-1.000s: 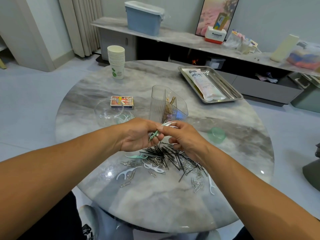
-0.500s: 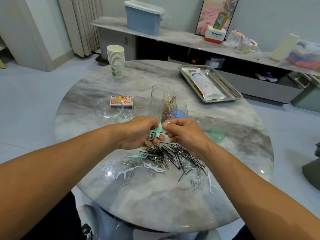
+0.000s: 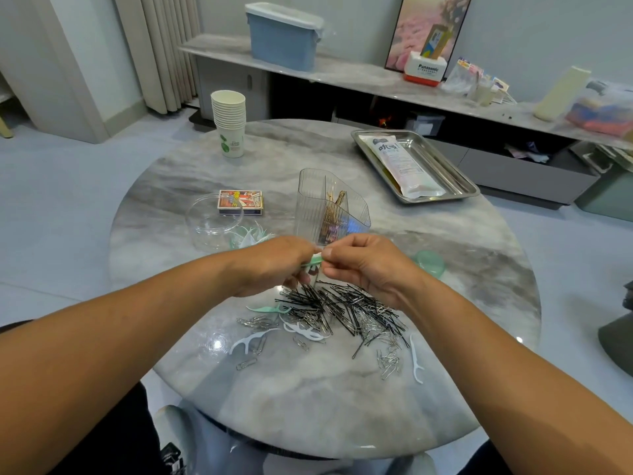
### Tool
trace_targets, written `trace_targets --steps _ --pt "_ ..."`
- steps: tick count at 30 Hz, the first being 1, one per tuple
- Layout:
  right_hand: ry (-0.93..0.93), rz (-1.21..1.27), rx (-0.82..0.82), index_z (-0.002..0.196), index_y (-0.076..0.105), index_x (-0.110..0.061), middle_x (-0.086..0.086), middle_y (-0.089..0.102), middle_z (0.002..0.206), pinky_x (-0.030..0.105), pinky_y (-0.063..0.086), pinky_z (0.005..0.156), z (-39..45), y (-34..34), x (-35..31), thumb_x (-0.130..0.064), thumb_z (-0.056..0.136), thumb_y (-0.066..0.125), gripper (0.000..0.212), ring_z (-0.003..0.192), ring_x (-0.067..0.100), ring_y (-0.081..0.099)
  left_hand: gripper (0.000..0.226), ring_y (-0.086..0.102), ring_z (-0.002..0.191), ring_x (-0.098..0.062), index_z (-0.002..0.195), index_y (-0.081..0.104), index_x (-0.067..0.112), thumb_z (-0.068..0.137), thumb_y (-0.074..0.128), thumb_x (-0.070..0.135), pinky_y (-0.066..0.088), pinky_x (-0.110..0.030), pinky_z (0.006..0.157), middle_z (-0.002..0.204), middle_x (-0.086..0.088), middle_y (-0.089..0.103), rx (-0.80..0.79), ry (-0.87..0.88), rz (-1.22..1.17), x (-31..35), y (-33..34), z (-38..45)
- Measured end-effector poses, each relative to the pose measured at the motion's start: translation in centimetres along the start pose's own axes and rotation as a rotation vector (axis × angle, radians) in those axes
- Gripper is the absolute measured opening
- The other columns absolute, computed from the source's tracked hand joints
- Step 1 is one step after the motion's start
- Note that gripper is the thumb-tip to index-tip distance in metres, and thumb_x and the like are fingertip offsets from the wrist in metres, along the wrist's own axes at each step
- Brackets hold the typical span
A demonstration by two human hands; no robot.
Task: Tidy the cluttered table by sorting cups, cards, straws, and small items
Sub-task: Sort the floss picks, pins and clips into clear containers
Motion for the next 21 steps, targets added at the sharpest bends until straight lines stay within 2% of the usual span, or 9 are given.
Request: trace_targets --steps 3,6,8,10,11,13,15,17,21 --pt "0.005 0.088 0.031 0.085 0.068 0.006 0.02 0.073 0.081 0.027 0.063 0.065 -0.1 -0.3 -0.5 0.012 0.085 0.07 0.006 0.068 0.023 0.074 0.03 0.062 0.091 -0.026 0.114 0.065 0.007 0.105 0.037 0.013 0.054 -0.033 0.081 0.097 -0.016 0.061 0.017 0.004 -0.169 0.6 -0.9 -0.3" --pt "-0.001 0.151 0.066 0.086 0.068 0.006 0.021 0.073 0.083 0.026 0.063 0.063 -0.2 -0.7 -1.0 0.012 0.085 0.069 0.006 0.069 0.022 0.074 0.028 0.069 0.106 -0.032 0.123 0.06 0.004 0.107 0.044 0.019 0.059 -0.035 0.09 0.115 -0.019 0.063 0.043 -0.006 -0.24 1.4 -2.2 -0.6" --pt "-0.015 0.199 0.096 0.088 0.067 0.006 0.022 0.074 0.085 0.025 0.062 0.062 -0.2 -1.1 -1.3 0.011 0.085 0.07 0.007 0.07 0.022 0.075 0.029 0.071 0.098 -0.026 0.126 0.059 0.008 0.105 0.05 0.026 0.061 -0.031 0.081 0.113 -0.016 0.066 0.198 0.062 -0.141 1.8 -4.3 -0.6" --pt "-0.036 0.252 0.132 0.093 0.065 0.007 0.022 0.075 0.086 0.026 0.063 0.064 0.0 -1.6 -1.5 0.011 0.083 0.071 0.012 0.072 0.024 0.076 0.026 0.069 0.086 -0.015 0.12 0.063 0.016 0.1 0.06 0.031 0.055 -0.026 0.068 0.106 -0.005 0.07 0.465 0.188 0.036 2.4 -7.1 -1.0" --pt "-0.044 0.279 0.149 0.095 0.064 0.007 0.022 0.075 0.086 0.027 0.063 0.065 0.0 -1.9 -1.5 0.011 0.083 0.071 0.014 0.073 0.024 0.076 0.029 0.066 0.084 -0.011 0.119 0.064 0.021 0.094 0.068 0.035 0.05 -0.025 0.068 0.104 0.0 0.069 0.586 0.228 0.129 2.5 -8.4 -1.3" --pt "-0.055 0.315 0.172 0.098 0.063 0.009 0.021 0.075 0.085 0.027 0.064 0.067 0.0 -2.3 -1.6 0.012 0.082 0.071 0.018 0.073 0.024 0.076 0.057 0.061 0.095 -0.012 0.127 0.057 0.027 0.078 0.082 0.046 0.05 -0.031 0.08 0.112 0.002 0.062 0.716 0.201 0.342 1.9 -10.4 -1.5" --pt "-0.057 0.328 0.179 0.103 0.063 0.011 0.021 0.076 0.085 0.027 0.063 0.066 0.0 -2.3 -1.5 0.012 0.083 0.071 0.022 0.073 0.023 0.076 0.095 0.052 0.12 -0.023 0.141 0.046 0.028 0.061 0.09 0.055 0.047 -0.044 0.101 0.133 -0.004 0.053 0.685 0.078 0.518 0.7 -11.1 -1.2" --pt "-0.059 0.334 0.178 0.108 0.062 0.013 0.022 0.076 0.086 0.027 0.063 0.065 -0.1 -2.2 -1.5 0.012 0.083 0.071 0.027 0.074 0.024 0.076 0.118 0.043 0.134 -0.03 0.149 0.035 0.027 0.051 0.094 0.054 0.04 -0.049 0.11 0.147 -0.009 0.043 0.574 -0.024 0.558 -0.9 -10.7 -0.7" --pt "-0.067 0.343 0.181 0.107 0.062 0.013 0.023 0.075 0.087 0.028 0.064 0.066 -0.1 -2.0 -1.6 0.013 0.082 0.071 0.027 0.075 0.025 0.076 0.124 0.046 0.135 -0.03 0.153 0.027 0.026 0.053 0.1 0.033 0.043 -0.045 0.107 0.152 -0.009 0.044 0.49 -0.063 0.515 -3.0 -9.4 -0.1"
Point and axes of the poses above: each hand's wrist, its own z-axis towards the middle knuckle, its own y-axis out of the palm, x = y × z, the point moved 5 cm from there along z, towards the middle knuckle
